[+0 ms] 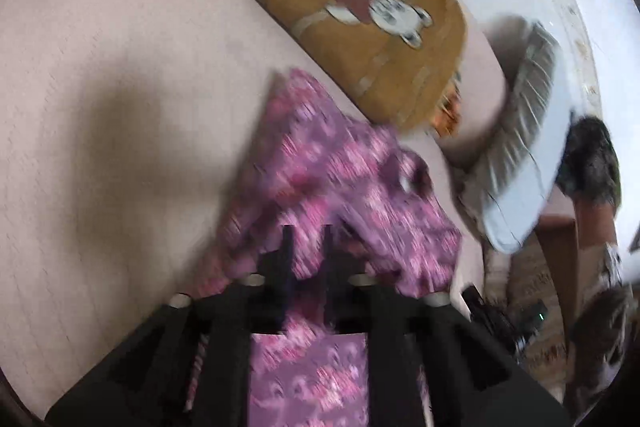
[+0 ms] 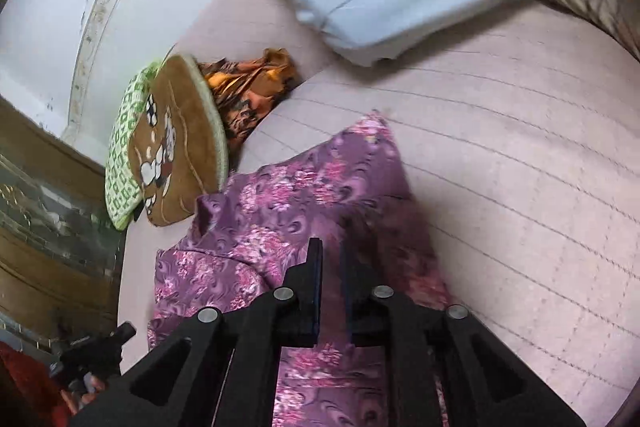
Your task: Fold small clothes
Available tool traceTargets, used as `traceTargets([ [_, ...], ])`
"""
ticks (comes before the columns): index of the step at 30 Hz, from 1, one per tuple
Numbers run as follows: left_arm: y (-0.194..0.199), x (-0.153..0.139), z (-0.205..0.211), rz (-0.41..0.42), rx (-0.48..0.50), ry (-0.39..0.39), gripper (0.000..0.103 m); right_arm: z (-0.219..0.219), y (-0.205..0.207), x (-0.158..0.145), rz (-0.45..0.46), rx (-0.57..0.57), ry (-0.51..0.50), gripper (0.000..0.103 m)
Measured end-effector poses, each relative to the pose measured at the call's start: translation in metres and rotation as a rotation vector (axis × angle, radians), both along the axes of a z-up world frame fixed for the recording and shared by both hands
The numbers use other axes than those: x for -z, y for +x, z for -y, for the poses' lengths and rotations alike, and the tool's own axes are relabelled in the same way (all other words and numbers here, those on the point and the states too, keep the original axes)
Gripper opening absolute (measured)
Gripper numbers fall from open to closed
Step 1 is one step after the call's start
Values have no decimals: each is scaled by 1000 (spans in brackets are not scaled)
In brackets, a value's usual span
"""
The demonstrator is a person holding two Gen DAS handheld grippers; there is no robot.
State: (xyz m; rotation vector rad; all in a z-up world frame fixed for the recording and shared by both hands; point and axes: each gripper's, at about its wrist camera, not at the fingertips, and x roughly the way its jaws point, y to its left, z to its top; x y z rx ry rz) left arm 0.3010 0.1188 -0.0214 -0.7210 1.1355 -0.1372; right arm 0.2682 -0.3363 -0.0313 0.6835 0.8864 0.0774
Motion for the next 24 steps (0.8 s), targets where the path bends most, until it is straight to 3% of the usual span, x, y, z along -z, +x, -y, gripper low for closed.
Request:
traceTargets([
  [1,-4,-1,6,0,10,8,46,3,-3,2,-5,2,22,13],
  [2,-7,0,11,-2,13,18,52,4,-7,2,-8,2,30,14],
  [4,-14,3,19,-2,22,3,52,3,-16,3,-2,-20,58,17],
  [6,-18,7,24,-12,20,-13,52,-3,-29,4,-2,-60,97,29],
  [11,-25,21,34,-49,-11,-121,54,-24,-44,17,-32,-126,150,41],
  [14,-19,32,32,-79,-72,-124,54,-25,-32,35,-87,-87,171,41],
  [17,-6,46,20,-111,-162,-174,54,-16,-21,49,-91,-12,267,43],
  [19,5,54,17,-132,-191,-158,54,-14,-14,57,-106,19,314,45],
  [21,18,60,15,-149,-194,-131,41,-16,-7,62,-117,34,330,43],
  [22,21,61,13,-147,-194,-140,19,-17,-3,63,-129,38,321,41],
  [23,25,59,11,-139,-187,-164,10,-18,-1,62,-131,36,318,31],
  [24,28,53,9,-129,-189,-153,8,-20,4,59,-120,20,315,15],
])
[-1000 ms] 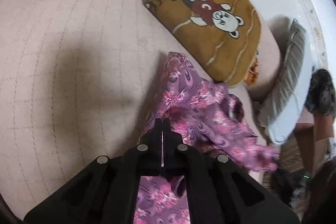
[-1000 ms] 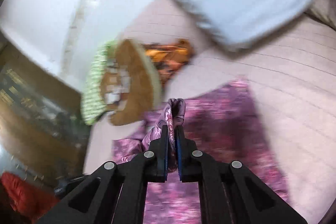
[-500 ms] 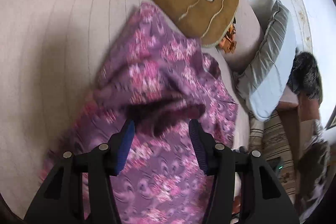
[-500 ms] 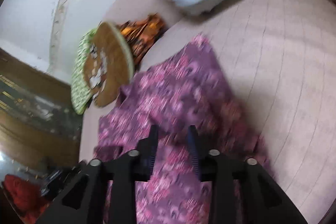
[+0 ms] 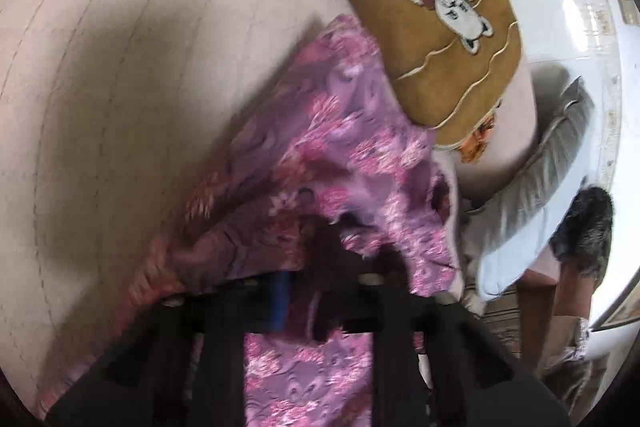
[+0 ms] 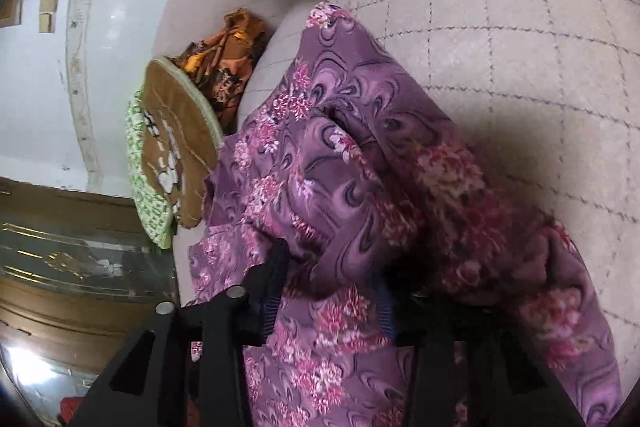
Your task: Fold small clothes
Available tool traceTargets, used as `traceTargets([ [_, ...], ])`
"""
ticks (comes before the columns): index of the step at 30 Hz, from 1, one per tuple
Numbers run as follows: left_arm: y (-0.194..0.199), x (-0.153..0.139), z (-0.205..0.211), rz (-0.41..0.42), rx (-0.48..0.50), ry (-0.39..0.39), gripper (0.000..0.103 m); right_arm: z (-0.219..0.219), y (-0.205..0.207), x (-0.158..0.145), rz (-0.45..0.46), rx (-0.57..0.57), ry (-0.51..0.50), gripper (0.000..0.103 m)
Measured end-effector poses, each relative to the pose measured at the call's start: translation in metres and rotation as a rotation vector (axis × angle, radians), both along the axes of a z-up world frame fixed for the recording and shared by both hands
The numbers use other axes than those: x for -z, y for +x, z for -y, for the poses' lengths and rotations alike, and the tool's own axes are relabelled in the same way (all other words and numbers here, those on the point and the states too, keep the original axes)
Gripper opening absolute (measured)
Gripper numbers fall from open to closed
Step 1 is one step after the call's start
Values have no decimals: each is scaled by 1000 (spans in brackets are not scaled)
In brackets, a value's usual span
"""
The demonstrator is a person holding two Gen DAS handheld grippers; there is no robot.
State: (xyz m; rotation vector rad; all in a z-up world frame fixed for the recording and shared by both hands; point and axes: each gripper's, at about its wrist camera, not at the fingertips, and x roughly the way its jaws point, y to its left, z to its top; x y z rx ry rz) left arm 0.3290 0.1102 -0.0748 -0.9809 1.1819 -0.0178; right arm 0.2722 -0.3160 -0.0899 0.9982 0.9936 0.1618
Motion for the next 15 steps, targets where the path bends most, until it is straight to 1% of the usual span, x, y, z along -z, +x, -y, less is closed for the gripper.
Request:
traceTargets([
  [2,5,-17,-2,41,9,41,4,-6,8,-16,38,-23,-64,12],
  [3,6,-28,-3,70,16,59,4,-10,12,-30,77,-38,-84,11],
  [4,6,-38,-3,97,18,78,4,-12,16,-43,109,-47,-88,10],
  [6,5,-59,-4,150,19,107,4,-16,22,-75,196,-61,-60,9],
  [8,3,-71,-6,180,28,89,4,-19,22,-101,262,-73,-48,9],
  [10,-2,-74,-6,193,41,73,4,-20,17,-125,326,-82,-53,9],
  [13,-10,-82,-1,234,53,67,4,-12,4,-143,382,-86,-58,9],
  [15,-16,-85,6,251,84,96,4,-5,-2,-141,379,-81,-77,9],
])
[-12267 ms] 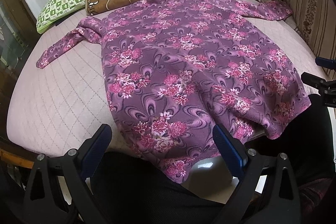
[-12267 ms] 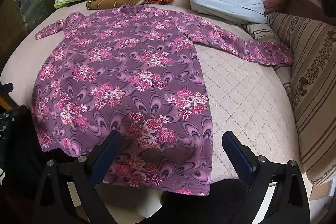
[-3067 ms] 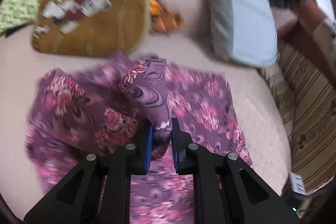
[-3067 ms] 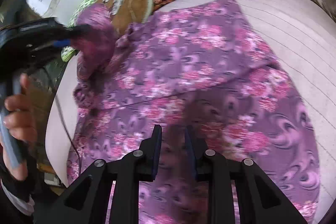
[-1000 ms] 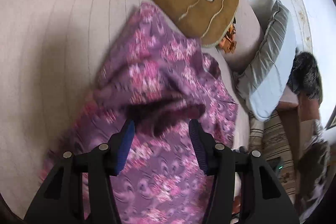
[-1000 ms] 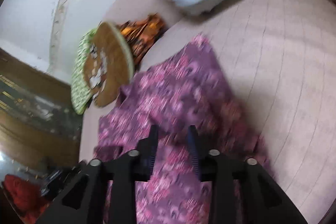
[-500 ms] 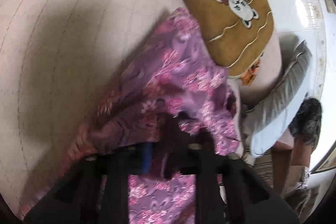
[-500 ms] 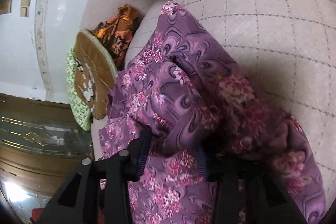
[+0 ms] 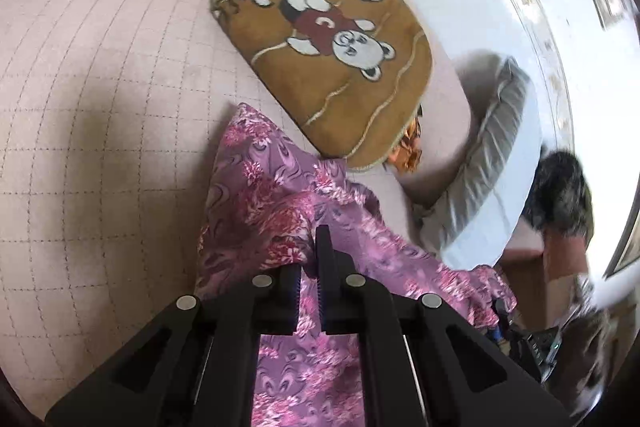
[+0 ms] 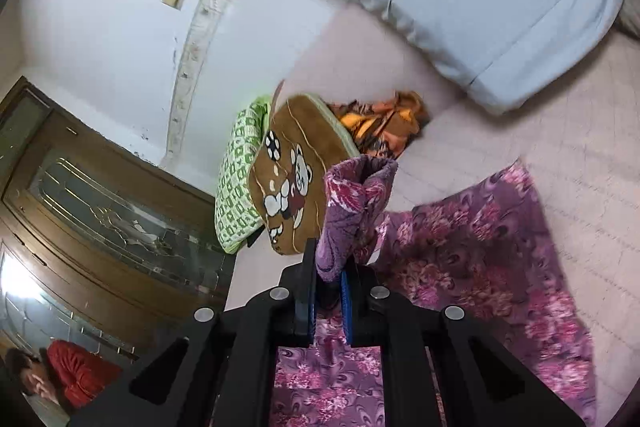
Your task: Fold small clothes
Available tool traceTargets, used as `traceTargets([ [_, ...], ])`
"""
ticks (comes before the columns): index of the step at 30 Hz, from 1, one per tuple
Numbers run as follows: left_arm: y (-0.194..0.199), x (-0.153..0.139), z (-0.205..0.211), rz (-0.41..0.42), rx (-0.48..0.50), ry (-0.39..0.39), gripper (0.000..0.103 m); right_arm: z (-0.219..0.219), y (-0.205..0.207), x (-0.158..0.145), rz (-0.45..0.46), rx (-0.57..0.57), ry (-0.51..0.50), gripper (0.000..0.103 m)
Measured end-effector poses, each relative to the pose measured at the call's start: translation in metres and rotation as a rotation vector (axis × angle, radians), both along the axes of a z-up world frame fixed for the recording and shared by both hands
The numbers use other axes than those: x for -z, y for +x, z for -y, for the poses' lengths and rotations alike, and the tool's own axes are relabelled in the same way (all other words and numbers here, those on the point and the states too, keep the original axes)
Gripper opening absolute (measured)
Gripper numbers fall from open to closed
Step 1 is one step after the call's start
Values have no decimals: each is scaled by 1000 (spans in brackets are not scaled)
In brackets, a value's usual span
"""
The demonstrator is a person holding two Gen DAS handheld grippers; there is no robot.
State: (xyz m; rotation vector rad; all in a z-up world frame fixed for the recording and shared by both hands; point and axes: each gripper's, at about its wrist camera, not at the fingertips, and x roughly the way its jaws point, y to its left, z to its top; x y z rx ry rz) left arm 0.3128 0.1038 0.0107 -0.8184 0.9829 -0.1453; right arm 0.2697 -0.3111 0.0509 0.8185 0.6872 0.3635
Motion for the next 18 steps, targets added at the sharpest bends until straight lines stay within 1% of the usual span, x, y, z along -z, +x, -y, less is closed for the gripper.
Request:
traceTargets([
  [2,-6,3,12,2,44,42,4,6,-4,15,-50,12,-38,9],
  [4,-16,11,29,-5,95,156,4,16,-9,44,-139,32,-80,9],
  [5,-19,18,36,-19,119,189,4,21,-12,60,-183,43,-93,9],
  [7,-22,40,44,-87,155,223,4,26,-15,94,-270,62,-125,9],
  [8,-21,52,44,-131,156,229,4,29,-17,108,-309,68,-135,9],
  [9,-21,62,41,-168,149,212,4,31,-20,121,-349,74,-138,12],
  [10,-22,67,37,-186,148,180,4,31,-22,126,-363,76,-132,14],
  [12,-27,64,31,-177,160,145,5,35,-31,130,-355,75,-83,16],
  [13,-29,58,30,-165,169,148,6,38,-35,128,-352,78,-70,17],
  [14,-34,49,31,-136,181,155,6,40,-38,127,-346,84,-67,20],
  [15,-37,43,33,-116,193,159,8,44,-41,122,-324,102,-65,22],
  [16,-38,37,36,-96,205,167,17,47,-44,117,-302,127,-71,23],
  [17,-37,34,38,-84,209,175,31,51,-45,113,-283,155,-82,27],
  [18,-35,35,42,-78,212,191,36,55,-43,111,-279,171,-97,34],
])
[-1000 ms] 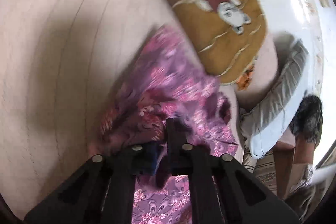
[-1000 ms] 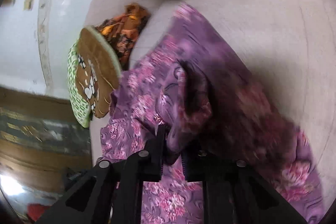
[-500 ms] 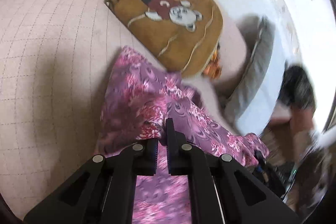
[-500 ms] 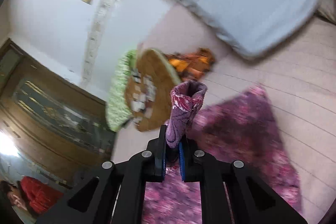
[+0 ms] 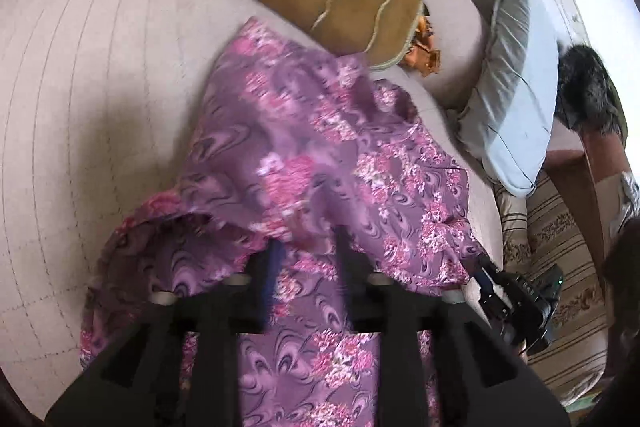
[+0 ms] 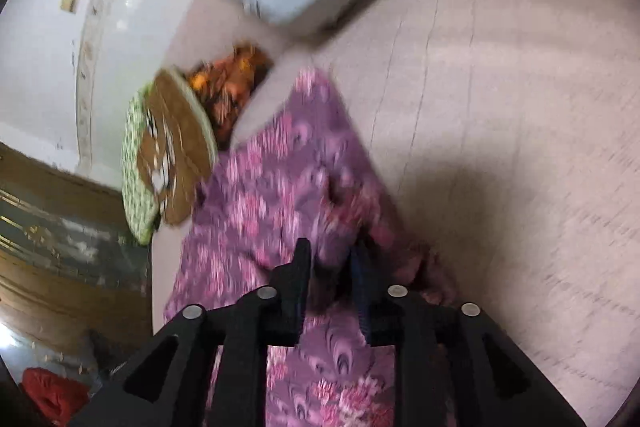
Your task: Fold small clothes
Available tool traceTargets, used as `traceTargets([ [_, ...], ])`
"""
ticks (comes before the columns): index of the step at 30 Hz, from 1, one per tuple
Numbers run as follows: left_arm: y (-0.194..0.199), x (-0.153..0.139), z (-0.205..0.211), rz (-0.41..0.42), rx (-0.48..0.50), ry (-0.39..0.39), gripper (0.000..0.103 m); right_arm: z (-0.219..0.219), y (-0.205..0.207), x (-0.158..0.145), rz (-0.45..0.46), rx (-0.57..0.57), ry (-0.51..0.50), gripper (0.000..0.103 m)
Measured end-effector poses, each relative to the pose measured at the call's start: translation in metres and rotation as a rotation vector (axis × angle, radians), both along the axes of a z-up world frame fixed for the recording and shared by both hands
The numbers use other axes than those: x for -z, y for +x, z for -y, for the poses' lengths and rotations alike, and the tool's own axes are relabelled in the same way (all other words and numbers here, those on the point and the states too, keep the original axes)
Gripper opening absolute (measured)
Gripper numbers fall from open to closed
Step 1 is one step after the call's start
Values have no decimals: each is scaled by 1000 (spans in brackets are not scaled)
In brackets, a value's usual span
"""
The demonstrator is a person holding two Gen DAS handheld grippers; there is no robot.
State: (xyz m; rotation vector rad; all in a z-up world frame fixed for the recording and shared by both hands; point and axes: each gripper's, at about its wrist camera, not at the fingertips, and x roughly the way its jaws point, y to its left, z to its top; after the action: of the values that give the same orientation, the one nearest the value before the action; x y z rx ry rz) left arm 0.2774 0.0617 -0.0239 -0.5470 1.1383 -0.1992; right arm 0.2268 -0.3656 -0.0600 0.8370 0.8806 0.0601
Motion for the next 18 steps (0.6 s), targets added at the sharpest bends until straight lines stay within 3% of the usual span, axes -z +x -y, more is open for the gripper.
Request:
traceTargets([
  [3,13,13,8,-56,-3,21,38,2,16,-5,-42,2,-60,35],
  [6,15,27,6,-99,-13,-4,38,5,9,-31,71,6,-149,35],
  [8,15,30,5,-97,-11,-3,38,1,8,-38,85,-96,-182,37],
  [11,13,31,4,-96,-12,-16,38,-9,6,-34,39,-216,-332,39],
  [16,15,33,6,-99,-23,-18,38,-17,8,-22,35,-281,-253,35],
  [17,15,32,7,-99,-24,-17,38,-20,14,-18,0,-276,-248,30],
  [18,15,32,8,-97,-24,-16,38,-20,17,-16,-26,-276,-238,4],
])
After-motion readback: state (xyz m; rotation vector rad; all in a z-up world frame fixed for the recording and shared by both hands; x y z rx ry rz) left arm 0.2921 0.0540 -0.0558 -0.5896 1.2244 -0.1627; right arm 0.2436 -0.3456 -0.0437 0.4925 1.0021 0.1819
